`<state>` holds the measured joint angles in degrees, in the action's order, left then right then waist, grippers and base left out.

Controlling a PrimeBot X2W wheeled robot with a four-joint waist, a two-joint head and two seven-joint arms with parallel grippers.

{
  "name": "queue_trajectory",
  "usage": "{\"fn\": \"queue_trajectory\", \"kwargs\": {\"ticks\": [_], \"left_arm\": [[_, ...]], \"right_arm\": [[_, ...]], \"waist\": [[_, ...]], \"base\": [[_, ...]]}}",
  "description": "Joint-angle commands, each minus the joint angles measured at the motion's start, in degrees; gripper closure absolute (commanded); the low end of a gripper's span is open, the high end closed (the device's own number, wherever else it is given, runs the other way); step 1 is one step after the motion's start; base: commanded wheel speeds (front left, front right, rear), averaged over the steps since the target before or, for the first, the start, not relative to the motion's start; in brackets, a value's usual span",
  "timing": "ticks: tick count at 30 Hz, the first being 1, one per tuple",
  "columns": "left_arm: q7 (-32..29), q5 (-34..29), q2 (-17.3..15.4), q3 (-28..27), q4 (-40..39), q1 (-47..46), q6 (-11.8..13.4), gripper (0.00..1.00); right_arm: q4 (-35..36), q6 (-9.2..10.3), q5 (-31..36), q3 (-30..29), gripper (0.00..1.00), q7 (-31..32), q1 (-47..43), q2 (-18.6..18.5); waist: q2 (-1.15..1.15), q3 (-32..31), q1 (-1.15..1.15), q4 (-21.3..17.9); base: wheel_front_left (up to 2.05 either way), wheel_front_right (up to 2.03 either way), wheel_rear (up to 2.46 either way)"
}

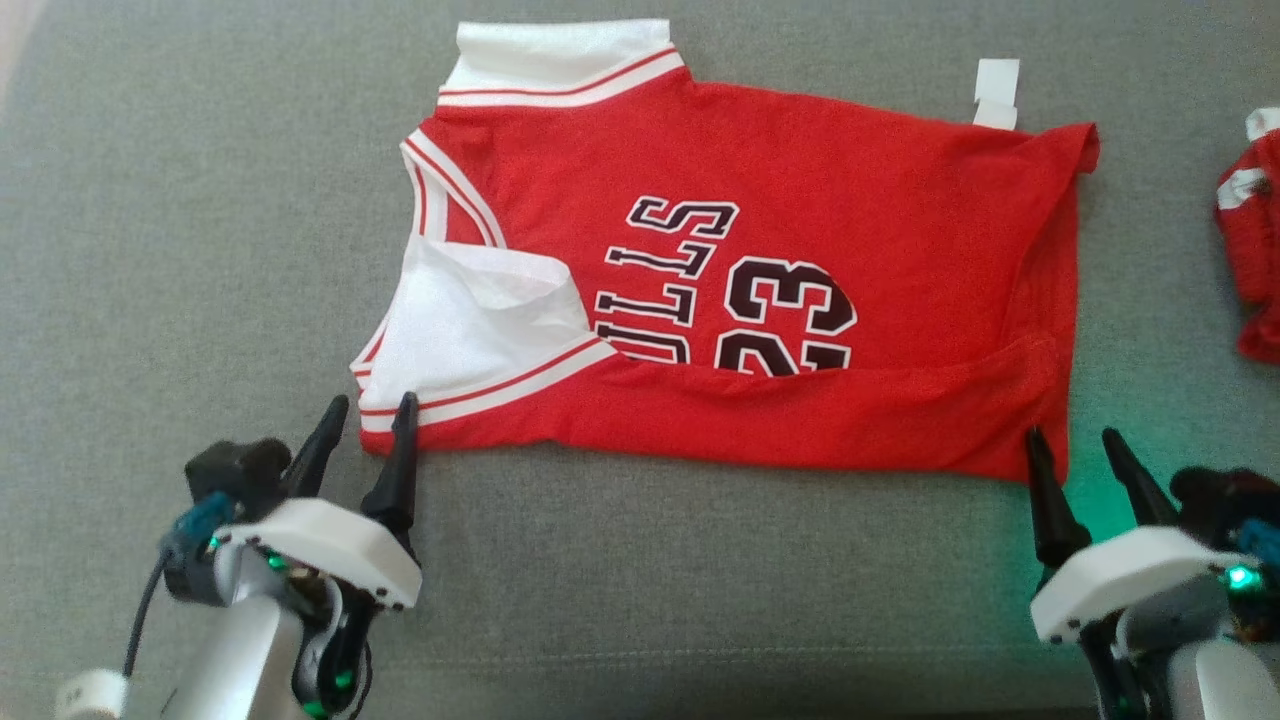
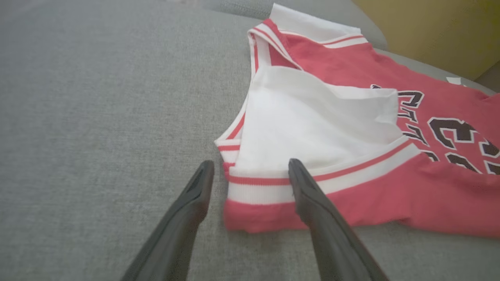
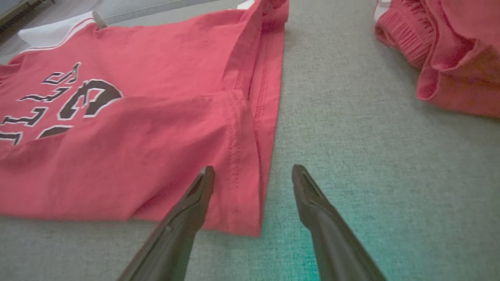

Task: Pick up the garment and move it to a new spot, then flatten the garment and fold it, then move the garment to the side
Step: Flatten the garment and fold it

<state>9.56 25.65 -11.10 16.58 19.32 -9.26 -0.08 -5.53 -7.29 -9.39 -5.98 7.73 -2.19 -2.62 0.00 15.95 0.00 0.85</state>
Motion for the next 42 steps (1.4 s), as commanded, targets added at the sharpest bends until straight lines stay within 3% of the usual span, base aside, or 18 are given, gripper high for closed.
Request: {"fn": "queue_trajectory", "kwargs": {"ticks": [1, 7, 8, 9, 10, 11, 12, 13, 22, 33, 42], "left_arm": [[-0.6, 0.8, -0.6, -1.8, 0.1, -2.6, -0.6, 0.0], [-4.9, 3.1, -0.5, -0.8, 6.1, -6.3, -3.4, 0.0], [-5.9, 3.3, -0.4, -0.5, 6.8, -6.7, -3.6, 0.0], [-7.0, 3.4, -0.5, -0.2, 7.5, -7.0, -3.7, 0.0], [-8.1, 3.9, -0.5, 0.1, 8.1, -7.2, -4.0, 0.0], [-8.7, 4.3, -0.5, 0.3, 8.4, -7.4, -4.3, 0.21], [-9.0, 4.4, -0.6, 0.4, 8.5, -7.6, -4.5, 0.69], [-9.2, 4.7, -0.6, 0.5, 8.5, -7.6, -4.7, 1.0], [-5.3, 5.0, -1.2, -1.4, 4.3, -4.9, -2.1, 1.0], [-6.4, 6.7, -1.7, -2.6, -2.2, 4.5, 1.6, 1.0], [-8.0, 7.1, -1.6, -2.0, -5.5, 8.5, 3.3, 1.0]], "right_arm": [[1.4, -0.2, -0.6, 0.9, 0.0, 0.7, 2.6, -0.3], [-0.7, -0.2, -2.2, 1.3, 0.0, 5.1, 4.8, -0.3], [-0.9, -0.2, -2.7, 1.4, 0.2, 5.9, 5.0, -0.3], [-1.4, -0.2, -3.5, 1.5, 0.46, 7.2, 5.0, -0.3], [-1.5, -0.2, -4.3, 1.8, 0.59, 8.3, 5.1, -0.3], [-1.2, -0.2, -4.7, 2.1, 0.89, 8.5, 5.2, -0.3], [-1.0, -0.2, -4.9, 2.1, 1.0, 8.7, 5.3, -0.3], [-0.8, -0.2, -5.0, 2.1, 1.0, 9.0, 5.3, -0.3], [3.5, -0.2, -5.1, 2.5, 1.0, 8.0, 4.6, -0.3], [6.4, -0.2, -6.2, 1.6, 1.0, 10.1, -2.6, -0.3], [6.3, -0.2, -6.4, 0.5, 1.0, 10.4, -6.4, -0.3]], "waist": [[0.0, 1.0, 0.0, 0.0], [0.0, 2.4, 0.0, 0.3], [0.0, 2.4, 0.0, 0.4], [0.0, 2.5, 0.0, 0.4], [0.0, 2.5, 0.0, 0.5], [0.0, 2.6, 0.0, 0.5], [0.0, 2.6, 0.0, 0.5], [0.0, 2.6, 0.0, 0.6], [0.0, 1.1, 0.0, 2.0], [0.0, -2.7, 0.0, 3.9], [0.0, -4.3, 0.0, 3.9]], "base": [[0.0, 0.0, 0.0], [0.0, 0.0, 0.0], [0.0, 0.0, 0.0], [0.0, 0.0, 0.0], [0.0, 0.0, 0.0], [0.0, 0.0, 0.0], [0.0, 0.0, 0.0], [0.0, 0.0, 0.0], [0.0, 0.0, 0.0], [0.0, 0.0, 0.0], [0.0, 0.0, 0.0]]}}
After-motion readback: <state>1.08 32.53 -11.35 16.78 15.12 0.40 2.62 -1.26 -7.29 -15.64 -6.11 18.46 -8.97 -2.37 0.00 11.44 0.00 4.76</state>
